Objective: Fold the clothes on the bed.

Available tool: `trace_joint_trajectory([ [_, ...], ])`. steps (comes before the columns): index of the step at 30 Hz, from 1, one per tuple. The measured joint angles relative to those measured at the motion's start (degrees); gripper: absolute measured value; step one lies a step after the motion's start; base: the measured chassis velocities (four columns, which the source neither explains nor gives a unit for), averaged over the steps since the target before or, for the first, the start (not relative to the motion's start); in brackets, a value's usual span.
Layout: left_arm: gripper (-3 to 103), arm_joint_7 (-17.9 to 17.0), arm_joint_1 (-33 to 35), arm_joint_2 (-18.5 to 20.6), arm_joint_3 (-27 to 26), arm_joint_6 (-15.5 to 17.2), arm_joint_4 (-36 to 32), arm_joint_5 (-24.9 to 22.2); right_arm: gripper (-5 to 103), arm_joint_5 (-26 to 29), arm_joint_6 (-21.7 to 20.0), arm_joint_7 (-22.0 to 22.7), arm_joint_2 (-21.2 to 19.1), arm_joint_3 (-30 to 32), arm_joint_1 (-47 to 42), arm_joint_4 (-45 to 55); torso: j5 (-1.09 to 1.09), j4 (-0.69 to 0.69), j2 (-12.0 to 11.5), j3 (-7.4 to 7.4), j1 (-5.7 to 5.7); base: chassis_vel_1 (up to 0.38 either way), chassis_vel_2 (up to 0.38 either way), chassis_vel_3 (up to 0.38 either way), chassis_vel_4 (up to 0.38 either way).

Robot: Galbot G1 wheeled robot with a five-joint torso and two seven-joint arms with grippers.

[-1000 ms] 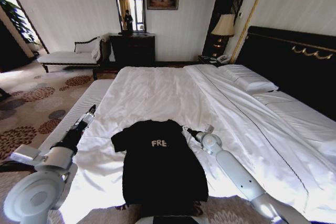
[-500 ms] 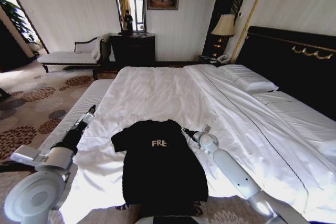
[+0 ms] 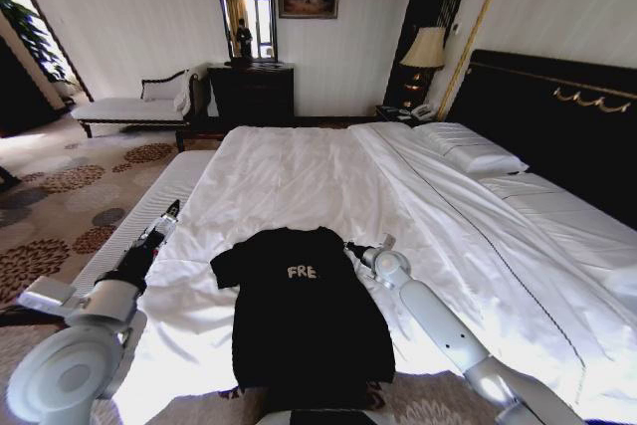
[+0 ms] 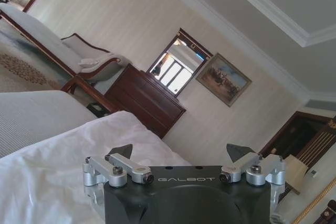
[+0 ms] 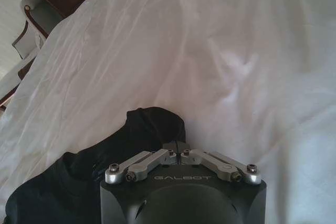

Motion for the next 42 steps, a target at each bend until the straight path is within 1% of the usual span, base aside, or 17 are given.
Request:
trace_joint_trajectory([
  [7, 100, 0.0, 0.0, -0.2, 0.1, -0.1, 0.0, 0.3, 0, -4.2, 0.5, -1.6, -0.1, 0.2, 1.5, -0.9, 0.00, 0.00, 0.0, 0.00, 0.00, 0.000, 0.000, 0.000, 0.000],
  [12, 100, -0.1, -0.1, -0.5, 0.8, -0.1, 0.0, 0.9, 0, -11.4, 0.8, -4.3, -0.5, -0.1, 2.7, -2.1, 0.00, 0.00, 0.0, 0.00, 0.00, 0.000, 0.000, 0.000, 0.000],
  [13, 100, -0.1, -0.1, -0.5, 0.8, -0.1, 0.0, 0.9, 0, -11.4, 0.8, -4.3, -0.5, -0.1, 2.7, -2.1, 0.00, 0.00, 0.0, 0.00, 0.00, 0.000, 0.000, 0.000, 0.000],
  [17, 100, -0.1, -0.1, -0.5, 0.8, -0.1, 0.0, 1.0, 0, -23.1, 1.8, -8.1, -0.3, -0.3, 3.5, -6.4, 0.00, 0.00, 0.0, 0.00, 0.00, 0.000, 0.000, 0.000, 0.000],
  [18, 100, -0.1, -0.1, -0.5, 0.8, -0.1, 0.0, 1.0, 0, -23.1, 1.8, -8.1, -0.3, -0.3, 3.5, -6.4, 0.00, 0.00, 0.0, 0.00, 0.00, 0.000, 0.000, 0.000, 0.000],
  [20, 100, -0.1, 0.0, -0.5, 0.7, -0.1, 0.0, 1.0, 0, -27.1, 2.5, -9.1, 0.2, -0.4, 4.3, -9.6, 0.00, -0.01, 0.0, 0.00, 0.00, 0.000, 0.000, 0.000, 0.000],
  [27, 100, -0.1, 0.1, -0.6, 0.8, -0.2, 0.0, 1.2, 0, -28.4, 3.2, -9.4, 1.8, -0.6, 6.6, -14.4, -0.01, 0.01, 0.0, 0.00, 0.00, 0.000, 0.000, 0.000, 0.000],
  [28, 100, -0.1, 0.1, -0.6, 0.9, -0.2, 0.0, 1.3, -3, -28.4, 3.6, -9.6, 2.1, -0.8, 6.9, -14.8, -0.01, 0.00, 0.0, 0.00, 0.00, 0.000, 0.000, 0.000, 0.000],
  [29, 100, -0.1, 0.2, -0.6, 0.9, -0.2, 0.0, 1.4, 1, -28.4, 4.0, -9.7, 2.3, -0.9, 7.1, -15.2, 0.00, 0.01, 0.0, 0.00, 0.00, 0.000, 0.000, 0.000, 0.000],
  [30, 100, -0.1, 0.2, -0.6, 1.0, -0.2, 0.0, 1.4, 1, -28.4, 4.3, -9.7, 2.6, -0.9, 7.3, -15.4, -0.01, 0.00, 0.0, 0.00, 0.00, 0.000, 0.000, 0.000, 0.000],
  [32, 100, -0.1, 0.3, -0.5, 1.0, -0.2, 0.0, 1.5, 12, -28.4, 5.2, -9.8, 3.0, -0.9, 7.3, -15.6, 0.00, 0.00, 0.0, 0.00, 0.00, 0.000, 0.000, 0.000, 0.000],
  [33, 100, -0.1, 0.3, -0.5, 1.0, -0.2, 0.0, 1.5, 12, -28.4, 5.2, -9.8, 3.0, -0.9, 7.3, -15.6, 0.00, 0.00, 0.0, 0.00, 0.00, 0.000, 0.000, 0.000, 0.000],
  [36, 100, -0.1, 0.6, -0.2, 0.9, -0.2, 0.0, 1.5, 28, -28.5, 7.9, -10.5, 3.3, 0.5, 6.9, -14.8, 0.00, 0.00, 0.0, 0.00, 0.00, 0.000, 0.000, 0.000, 0.000],
  [37, 100, -0.1, 0.6, -0.2, 0.9, -0.2, 0.0, 1.5, 28, -28.5, 7.9, -10.5, 3.3, 0.5, 6.9, -14.8, 0.00, 0.00, 0.0, 0.00, 0.00, 0.000, 0.000, 0.000, 0.000],
  [38, 100, -0.1, 0.7, -0.2, 0.9, -0.2, 0.0, 1.5, 33, -28.4, 8.5, -10.7, 3.3, 1.6, 6.5, -13.9, 0.00, 0.00, 0.0, 0.00, 0.00, 0.000, 0.000, 0.000, 0.000],
  [39, 100, -0.1, 0.7, -0.1, 0.9, -0.2, 0.0, 1.5, 33, -28.2, 9.2, -10.9, 3.2, 2.8, 6.0, -12.8, 0.00, 0.00, 0.0, 0.00, 0.00, 0.000, 0.000, 0.000, 0.000],
  [42, 100, -0.1, 0.9, 0.0, 1.1, -0.2, 0.0, 1.7, 50, -26.0, 10.8, -11.5, 2.3, 7.3, 3.8, -8.1, 0.00, 0.00, 0.0, 0.00, 0.00, 0.000, 0.000, 0.000, 0.000],
])
